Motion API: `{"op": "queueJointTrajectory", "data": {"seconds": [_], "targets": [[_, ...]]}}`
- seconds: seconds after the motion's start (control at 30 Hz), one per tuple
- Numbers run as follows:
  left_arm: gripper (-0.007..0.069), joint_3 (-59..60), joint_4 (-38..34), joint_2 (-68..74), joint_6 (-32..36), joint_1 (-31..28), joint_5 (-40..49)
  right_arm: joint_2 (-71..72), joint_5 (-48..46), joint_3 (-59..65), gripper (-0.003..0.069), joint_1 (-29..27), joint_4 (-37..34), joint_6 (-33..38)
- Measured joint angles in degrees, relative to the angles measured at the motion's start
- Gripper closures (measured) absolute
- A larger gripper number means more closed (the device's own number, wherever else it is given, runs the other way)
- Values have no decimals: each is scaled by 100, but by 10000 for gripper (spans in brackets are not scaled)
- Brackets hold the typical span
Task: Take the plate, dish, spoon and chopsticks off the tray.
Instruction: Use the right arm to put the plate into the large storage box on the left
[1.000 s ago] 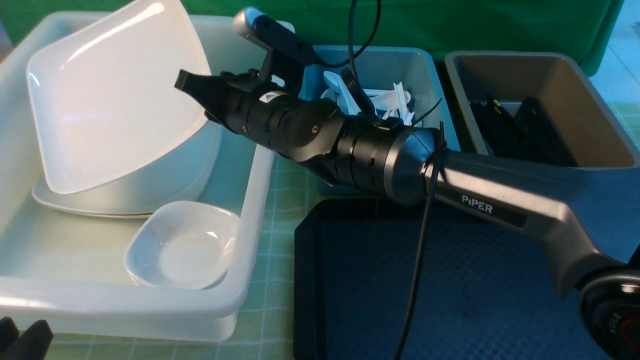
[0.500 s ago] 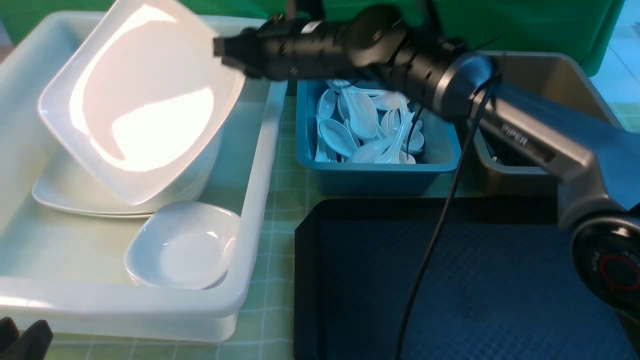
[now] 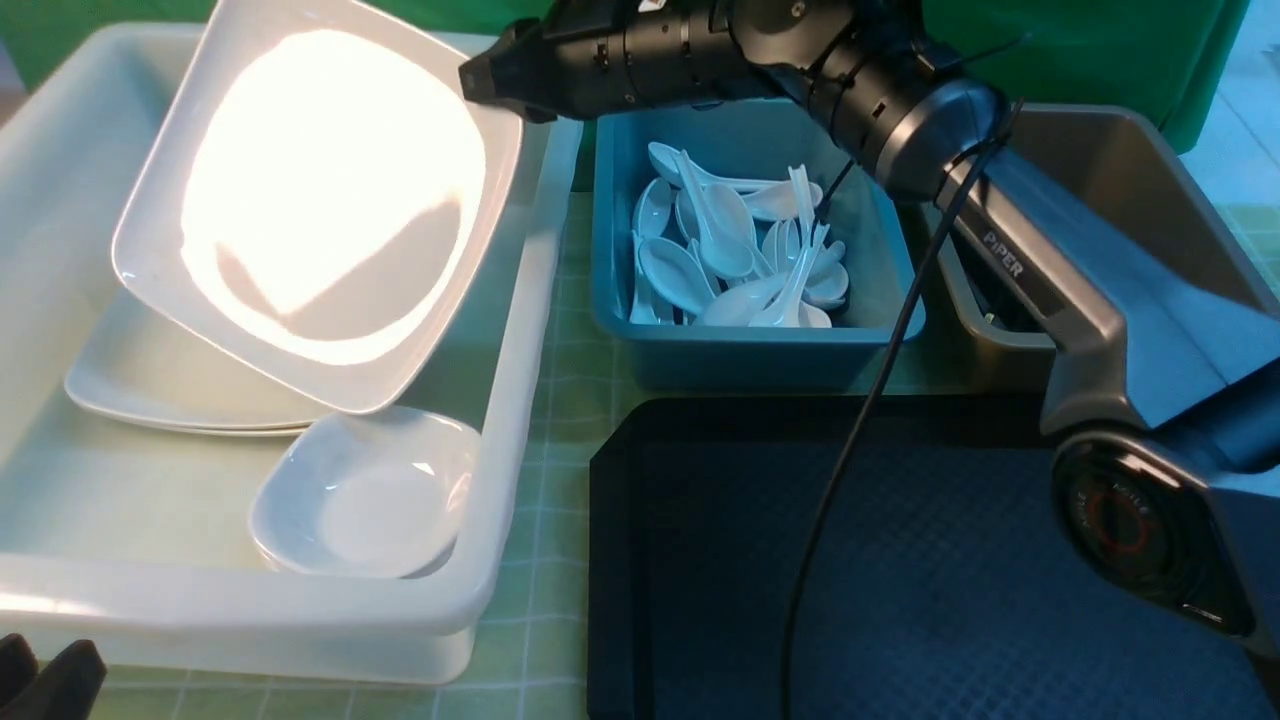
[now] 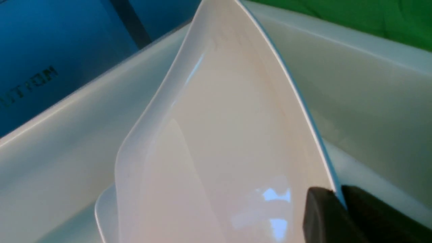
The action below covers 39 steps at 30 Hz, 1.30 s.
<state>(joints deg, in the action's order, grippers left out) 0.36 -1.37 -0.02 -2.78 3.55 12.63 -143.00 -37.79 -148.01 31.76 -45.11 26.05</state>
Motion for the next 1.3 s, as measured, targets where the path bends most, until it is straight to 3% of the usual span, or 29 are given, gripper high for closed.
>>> {"op": "queueJointTrajectory", "data": {"seconds": [0.27,0.9,1.07,1.2,1.3], "targets": [[396,0,0,0,6,0,0,-304,988,-29,623,167,3,81],[396,0,0,0,1,0,0,-878,2065,-31,619,510,-113,405],[396,0,0,0,1,0,0,-938,2266,-31,543,533,-118,445],[396,0,0,0,1,0,0,-991,2313,-31,426,587,-118,507],[396,0,0,0,1,0,0,-996,2314,-31,382,638,-118,514]]}}
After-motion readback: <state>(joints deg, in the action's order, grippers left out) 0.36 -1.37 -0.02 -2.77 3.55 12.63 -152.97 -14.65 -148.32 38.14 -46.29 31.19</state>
